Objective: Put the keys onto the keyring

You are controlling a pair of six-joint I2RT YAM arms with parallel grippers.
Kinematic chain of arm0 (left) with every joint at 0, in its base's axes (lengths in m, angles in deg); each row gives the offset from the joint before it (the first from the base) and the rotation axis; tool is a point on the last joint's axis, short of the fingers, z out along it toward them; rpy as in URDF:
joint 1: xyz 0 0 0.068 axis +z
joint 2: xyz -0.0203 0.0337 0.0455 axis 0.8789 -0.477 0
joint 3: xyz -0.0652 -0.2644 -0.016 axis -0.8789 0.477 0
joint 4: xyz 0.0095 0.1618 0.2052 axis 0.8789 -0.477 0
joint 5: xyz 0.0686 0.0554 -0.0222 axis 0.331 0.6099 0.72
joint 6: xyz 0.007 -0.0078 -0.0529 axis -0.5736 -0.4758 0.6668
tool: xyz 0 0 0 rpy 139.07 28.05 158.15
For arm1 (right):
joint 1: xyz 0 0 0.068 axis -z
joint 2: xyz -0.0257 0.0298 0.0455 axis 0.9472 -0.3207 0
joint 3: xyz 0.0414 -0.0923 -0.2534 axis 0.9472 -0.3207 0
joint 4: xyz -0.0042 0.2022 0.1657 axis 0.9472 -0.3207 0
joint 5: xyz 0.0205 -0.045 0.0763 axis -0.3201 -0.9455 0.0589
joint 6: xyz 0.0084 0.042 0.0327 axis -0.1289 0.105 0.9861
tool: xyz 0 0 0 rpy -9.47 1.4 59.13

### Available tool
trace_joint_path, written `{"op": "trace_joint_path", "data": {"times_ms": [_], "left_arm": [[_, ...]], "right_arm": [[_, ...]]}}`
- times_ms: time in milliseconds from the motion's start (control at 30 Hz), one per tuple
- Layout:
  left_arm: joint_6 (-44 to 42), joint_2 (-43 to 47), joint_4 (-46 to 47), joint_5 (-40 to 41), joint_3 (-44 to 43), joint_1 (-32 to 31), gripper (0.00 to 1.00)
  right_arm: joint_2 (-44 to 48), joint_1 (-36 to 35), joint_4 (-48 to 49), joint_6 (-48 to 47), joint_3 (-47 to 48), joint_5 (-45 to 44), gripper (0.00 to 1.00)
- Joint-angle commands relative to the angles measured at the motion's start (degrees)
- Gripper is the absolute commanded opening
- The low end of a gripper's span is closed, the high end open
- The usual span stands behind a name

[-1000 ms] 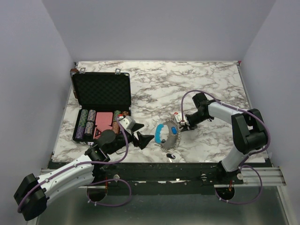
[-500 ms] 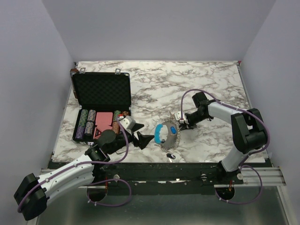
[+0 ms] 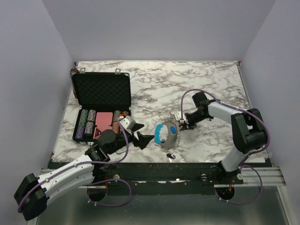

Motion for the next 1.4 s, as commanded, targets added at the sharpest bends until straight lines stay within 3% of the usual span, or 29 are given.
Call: {"op": "trace_joint_path", "data": {"times_ms": [0, 1367], "left_arm": [[0.2, 0.6, 0.2, -0.2, 0.1, 0.3, 0.93], [0.1, -0.3, 1.1, -0.2, 0.2, 0.3, 0.93]], "right_arm": [[-0.3, -0.1, -1.4, -0.8, 1.6, -0.9, 0.36], [-4.4, -1.0, -3.2, 4.0, 4.0, 2.6, 0.29]]}}
